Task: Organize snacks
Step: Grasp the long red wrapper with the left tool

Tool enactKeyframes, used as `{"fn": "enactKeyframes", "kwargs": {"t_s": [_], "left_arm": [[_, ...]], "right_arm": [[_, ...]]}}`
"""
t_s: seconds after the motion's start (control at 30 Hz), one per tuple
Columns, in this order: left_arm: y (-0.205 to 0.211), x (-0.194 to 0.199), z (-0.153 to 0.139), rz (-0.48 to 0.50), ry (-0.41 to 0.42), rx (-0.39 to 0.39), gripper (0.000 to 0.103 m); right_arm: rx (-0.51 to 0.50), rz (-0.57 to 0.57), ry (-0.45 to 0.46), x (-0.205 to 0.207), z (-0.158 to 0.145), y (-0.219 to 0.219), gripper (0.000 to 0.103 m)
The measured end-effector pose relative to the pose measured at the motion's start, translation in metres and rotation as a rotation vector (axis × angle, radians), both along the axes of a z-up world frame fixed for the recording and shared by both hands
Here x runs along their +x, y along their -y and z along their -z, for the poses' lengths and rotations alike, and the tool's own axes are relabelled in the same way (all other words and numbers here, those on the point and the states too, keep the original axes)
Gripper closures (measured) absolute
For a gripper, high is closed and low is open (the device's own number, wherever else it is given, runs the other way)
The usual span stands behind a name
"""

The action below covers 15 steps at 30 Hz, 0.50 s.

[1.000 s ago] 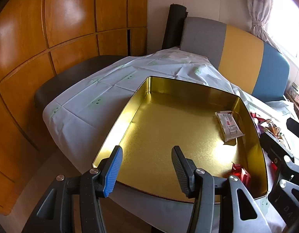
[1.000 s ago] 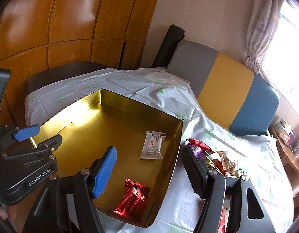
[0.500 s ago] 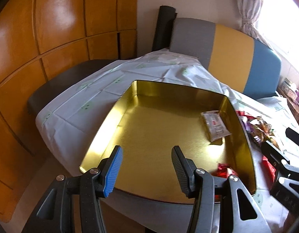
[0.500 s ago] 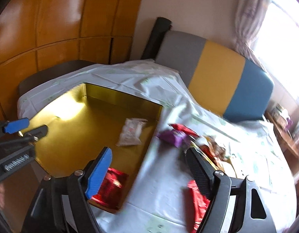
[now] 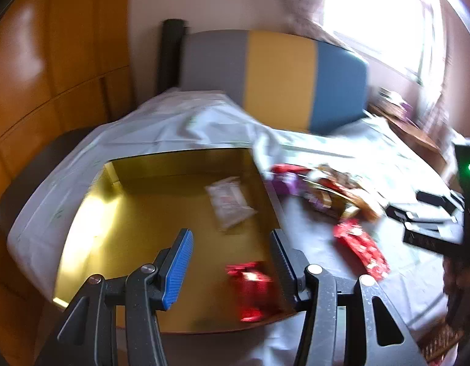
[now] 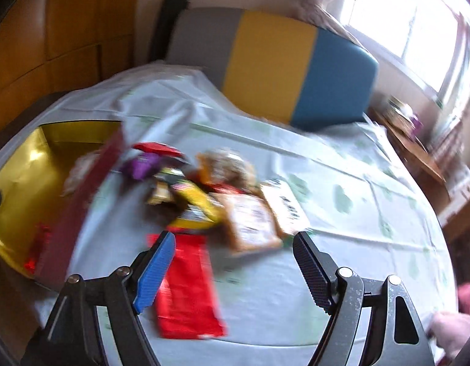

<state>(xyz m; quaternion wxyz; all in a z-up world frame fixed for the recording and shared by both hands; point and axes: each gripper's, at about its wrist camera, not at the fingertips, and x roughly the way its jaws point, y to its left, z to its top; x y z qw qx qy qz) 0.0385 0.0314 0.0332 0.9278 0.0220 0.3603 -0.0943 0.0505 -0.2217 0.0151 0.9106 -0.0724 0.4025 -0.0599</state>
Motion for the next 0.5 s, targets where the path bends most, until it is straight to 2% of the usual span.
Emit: {"fn": "enactKeyframes", "kwargs": {"t_s": [0.13, 0.3, 0.4, 0.5], "left_arm": [[0.038, -0.001, 0.002, 0.123, -0.029, 0.014, 0.050], [0.084, 0.002, 0.017, 0.248, -0.127, 0.007, 0.050], [0.109, 0.007, 0.031, 0.286, -0.195, 0.011, 0.050], [0.128, 0.016, 0.046, 0.297, -0.261, 0.001, 0.041]], "right_arm": [[-0.001, 0.071, -0.019, 0.004, -0.001, 0.038, 0.023], [-0.010, 0.124, -0.036, 0.011, -0.003, 0.071, 0.021], [-0.005, 0.131, -0.033, 0.016, -0.002, 0.087, 0.019], [0.018, 0.152, -0.032, 0.020, 0.001, 0.102, 0.018]]}}
